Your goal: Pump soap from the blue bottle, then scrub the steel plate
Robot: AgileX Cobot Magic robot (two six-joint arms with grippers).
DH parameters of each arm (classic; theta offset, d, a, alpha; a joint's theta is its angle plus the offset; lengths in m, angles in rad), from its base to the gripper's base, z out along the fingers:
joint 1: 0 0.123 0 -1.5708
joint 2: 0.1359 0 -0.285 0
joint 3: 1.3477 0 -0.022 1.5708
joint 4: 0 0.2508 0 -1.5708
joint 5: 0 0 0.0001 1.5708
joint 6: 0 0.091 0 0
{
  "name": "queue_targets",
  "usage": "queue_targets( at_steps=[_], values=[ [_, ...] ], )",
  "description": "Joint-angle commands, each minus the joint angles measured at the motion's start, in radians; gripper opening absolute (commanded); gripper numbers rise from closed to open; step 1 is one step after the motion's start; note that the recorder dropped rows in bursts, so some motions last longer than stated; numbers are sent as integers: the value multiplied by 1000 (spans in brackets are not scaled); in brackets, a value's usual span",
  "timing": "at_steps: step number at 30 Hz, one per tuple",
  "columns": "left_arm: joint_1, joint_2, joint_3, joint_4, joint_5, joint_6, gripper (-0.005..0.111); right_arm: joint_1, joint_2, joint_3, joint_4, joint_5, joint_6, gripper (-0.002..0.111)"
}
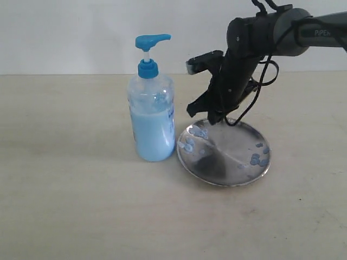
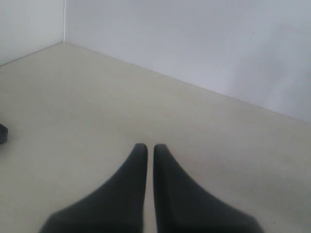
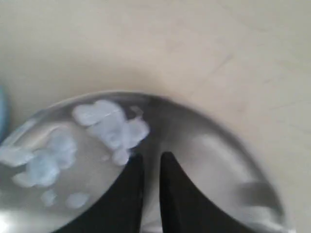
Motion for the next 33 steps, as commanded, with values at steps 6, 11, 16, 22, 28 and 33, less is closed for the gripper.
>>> queue_targets(
  at_steps=[6, 11, 16, 22, 28, 33],
  values=[
    [-7, -9, 3, 5, 5, -5, 4, 0, -15, 28, -247, 355, -275, 0],
    [-7, -9, 3, 5, 5, -5, 4, 0, -14, 26, -354, 69, 220, 0],
    [-7, -9, 3, 5, 5, -5, 4, 0, -185, 151, -253, -70, 289, 0],
    [-7, -9, 3, 5, 5, -5, 4, -25, -770, 718, -241, -897, 220, 0],
    [-7, -9, 3, 5, 5, -5, 4, -92, -1104, 1298, -154, -1270, 237, 0],
    [-7, -9, 3, 5, 5, -5, 4, -88, -1198, 1476, -146, -1379, 333, 0]
  ],
)
